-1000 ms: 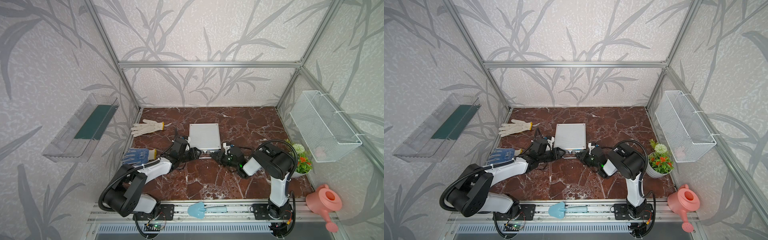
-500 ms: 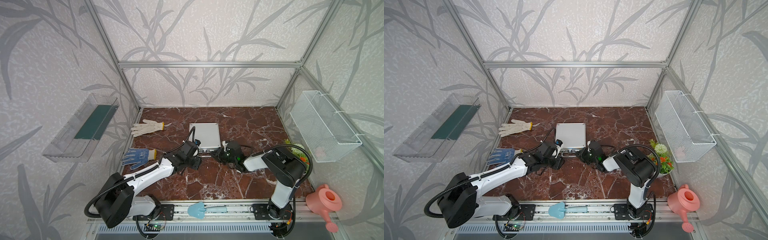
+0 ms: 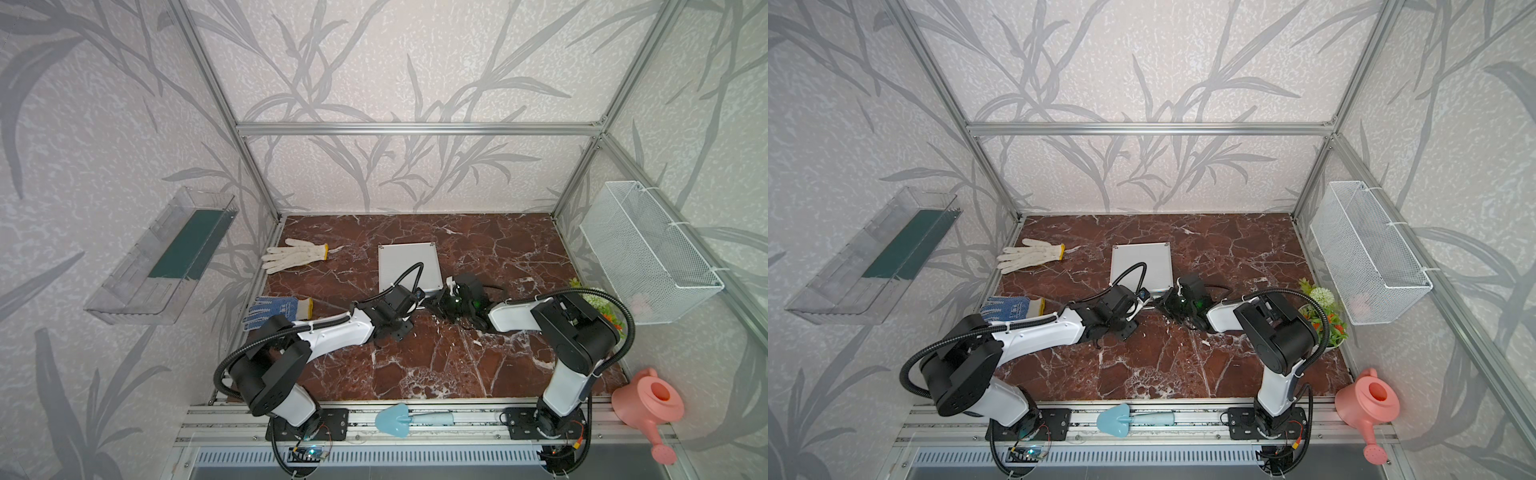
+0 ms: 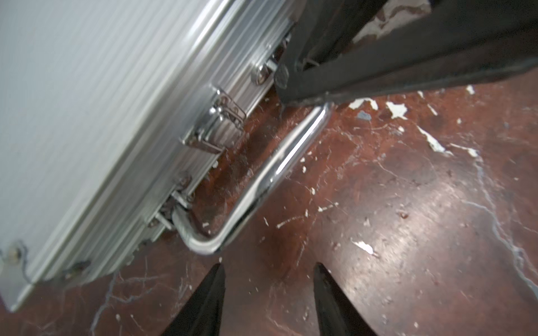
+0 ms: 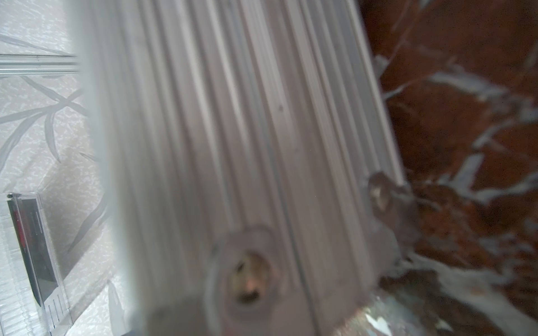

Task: Open the poker set cases
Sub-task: Pick up the poker set case from the center of the board.

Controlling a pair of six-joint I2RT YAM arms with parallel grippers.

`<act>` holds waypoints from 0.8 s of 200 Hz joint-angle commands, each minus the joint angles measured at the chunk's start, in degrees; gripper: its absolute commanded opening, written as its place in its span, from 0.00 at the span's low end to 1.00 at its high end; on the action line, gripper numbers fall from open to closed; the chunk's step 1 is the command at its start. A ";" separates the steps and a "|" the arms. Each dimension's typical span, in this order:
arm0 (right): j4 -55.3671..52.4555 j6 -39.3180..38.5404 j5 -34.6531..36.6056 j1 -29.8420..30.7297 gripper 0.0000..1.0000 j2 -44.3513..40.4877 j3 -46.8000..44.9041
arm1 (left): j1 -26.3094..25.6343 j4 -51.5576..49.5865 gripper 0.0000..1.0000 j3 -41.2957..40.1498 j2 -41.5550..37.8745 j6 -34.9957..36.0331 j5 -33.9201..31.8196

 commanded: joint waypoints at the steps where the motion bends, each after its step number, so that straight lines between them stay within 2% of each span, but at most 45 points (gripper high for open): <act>1: 4.44 -1.32 -0.95 -0.65 0.00 -3.64 2.92 | -0.21 2.09 0.51 2.85 2.35 6.95 -1.67; 52: 4.45 -1.16 -1.42 -1.03 0.00 -4.10 2.96 | -0.55 2.49 0.43 5.88 7.15 9.42 -2.75; 83: 3.91 -1.21 -1.85 -1.55 0.00 -3.94 3.07 | -3.84 2.94 0.43 6.42 6.39 12.01 -8.58; 140: 4.38 0.17 -3.33 -2.34 0.00 -3.25 3.52 | -3.73 9.24 0.41 2.21 3.25 12.01 -2.55; 160: 3.56 0.29 -3.44 -2.53 0.00 -3.83 3.82 | -2.34 11.86 0.40 -0.14 1.07 11.05 2.25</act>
